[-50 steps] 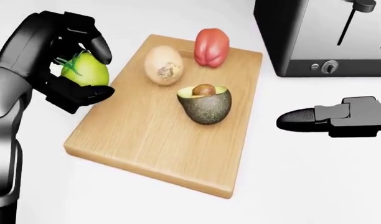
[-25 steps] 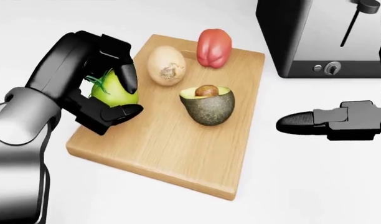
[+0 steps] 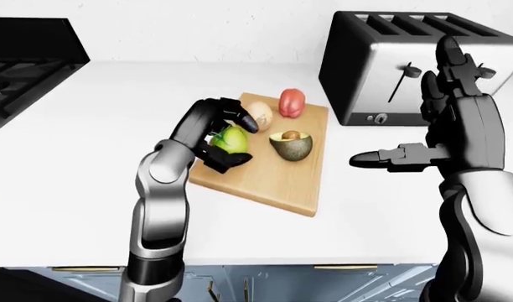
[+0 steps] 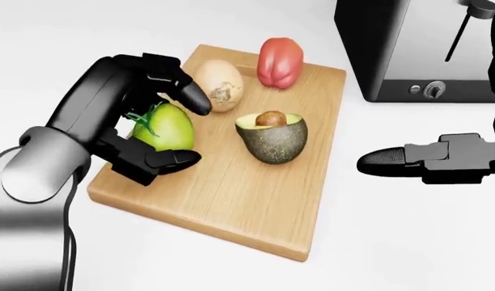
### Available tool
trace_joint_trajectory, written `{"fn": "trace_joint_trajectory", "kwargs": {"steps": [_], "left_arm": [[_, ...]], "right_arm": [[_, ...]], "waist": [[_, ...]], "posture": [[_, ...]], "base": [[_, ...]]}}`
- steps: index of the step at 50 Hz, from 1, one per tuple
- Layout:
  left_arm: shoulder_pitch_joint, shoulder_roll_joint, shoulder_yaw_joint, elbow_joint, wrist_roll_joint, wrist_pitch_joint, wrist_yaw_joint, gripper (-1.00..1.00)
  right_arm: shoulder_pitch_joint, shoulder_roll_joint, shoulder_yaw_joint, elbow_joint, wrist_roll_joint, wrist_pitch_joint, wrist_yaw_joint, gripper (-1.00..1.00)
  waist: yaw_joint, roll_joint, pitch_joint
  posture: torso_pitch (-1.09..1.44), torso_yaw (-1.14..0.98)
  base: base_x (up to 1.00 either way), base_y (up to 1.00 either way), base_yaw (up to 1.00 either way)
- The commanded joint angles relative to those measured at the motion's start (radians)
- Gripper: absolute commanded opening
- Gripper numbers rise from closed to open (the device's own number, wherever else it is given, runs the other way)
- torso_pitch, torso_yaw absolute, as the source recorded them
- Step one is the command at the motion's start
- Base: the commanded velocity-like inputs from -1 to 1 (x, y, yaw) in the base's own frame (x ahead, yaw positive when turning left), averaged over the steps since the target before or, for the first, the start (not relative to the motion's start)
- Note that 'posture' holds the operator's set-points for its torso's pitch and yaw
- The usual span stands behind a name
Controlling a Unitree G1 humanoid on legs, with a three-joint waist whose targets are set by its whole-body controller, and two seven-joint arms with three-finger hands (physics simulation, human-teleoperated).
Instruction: Place the avocado, onion, tomato and bell pepper on the cutting board.
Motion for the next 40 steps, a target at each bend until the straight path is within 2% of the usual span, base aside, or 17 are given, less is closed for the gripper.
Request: {"fn": "trace_joint_trajectory", "kwargs": {"steps": [1, 3, 10, 11, 16, 22, 27, 28, 40], "left_arm": [[-0.024, 0.002, 0.007, -0.039, 0.002, -0.023, 0.009, -0.21], [-0.019, 0.001, 0.004, -0.040, 0.004, -0.024, 0.009, -0.12], [-0.017, -0.005, 0.000, -0.048, 0.006, -0.017, 0.004, -0.09], [-0.011, -0.004, -0.001, -0.049, 0.006, -0.018, -0.001, -0.01], [-0.003, -0.007, 0.001, -0.059, 0.004, -0.013, -0.002, 0.04], [-0.005, -0.004, 0.002, -0.062, 0.004, -0.008, -0.005, 0.34], [-0.003, -0.002, 0.002, -0.061, 0.007, -0.006, -0.008, 0.44], [-0.001, -0.001, 0.001, -0.063, 0.009, -0.006, -0.010, 0.61], [-0.002, 0.012, 0.012, -0.087, 0.024, 0.013, -0.025, 0.60]], "right_arm": [[-0.023, -0.010, -0.008, -0.024, -0.005, -0.031, -0.007, 1.00], [-0.019, -0.008, -0.008, -0.023, -0.004, -0.034, -0.008, 1.00], [-0.015, -0.012, -0.016, -0.035, 0.001, -0.026, -0.003, 1.00], [-0.013, -0.013, -0.015, -0.033, 0.001, -0.027, -0.004, 1.00], [-0.011, -0.012, -0.015, -0.031, 0.001, -0.030, -0.006, 1.00], [-0.016, -0.012, -0.016, -0.021, 0.005, -0.034, -0.008, 1.00], [-0.032, -0.017, -0.012, -0.018, 0.006, -0.025, -0.009, 1.00], [-0.034, -0.018, -0.012, -0.017, 0.006, -0.024, -0.010, 1.00], [-0.027, -0.017, -0.014, -0.022, 0.007, -0.025, -0.011, 1.00]], "waist": [[0.000, -0.002, -0.023], [0.000, -0.002, -0.023], [0.000, -0.003, -0.024], [0.000, -0.003, -0.024], [0.000, -0.004, -0.023], [0.000, -0.004, -0.023], [0.000, -0.004, -0.023], [0.000, -0.004, -0.023], [0.000, -0.004, -0.022]], "posture": [[0.00, 0.00], [0.00, 0.00], [0.00, 0.00], [0.00, 0.00], [0.00, 0.00], [0.00, 0.00], [0.00, 0.00], [0.00, 0.00], [0.00, 0.00]], "base": [[0.00, 0.00, 0.00], [0.00, 0.00, 0.00], [0.00, 0.00, 0.00], [0.00, 0.00, 0.00], [0.00, 0.00, 0.00], [0.00, 0.00, 0.00], [0.00, 0.00, 0.00], [0.00, 0.00, 0.00], [0.00, 0.00, 0.00]]}}
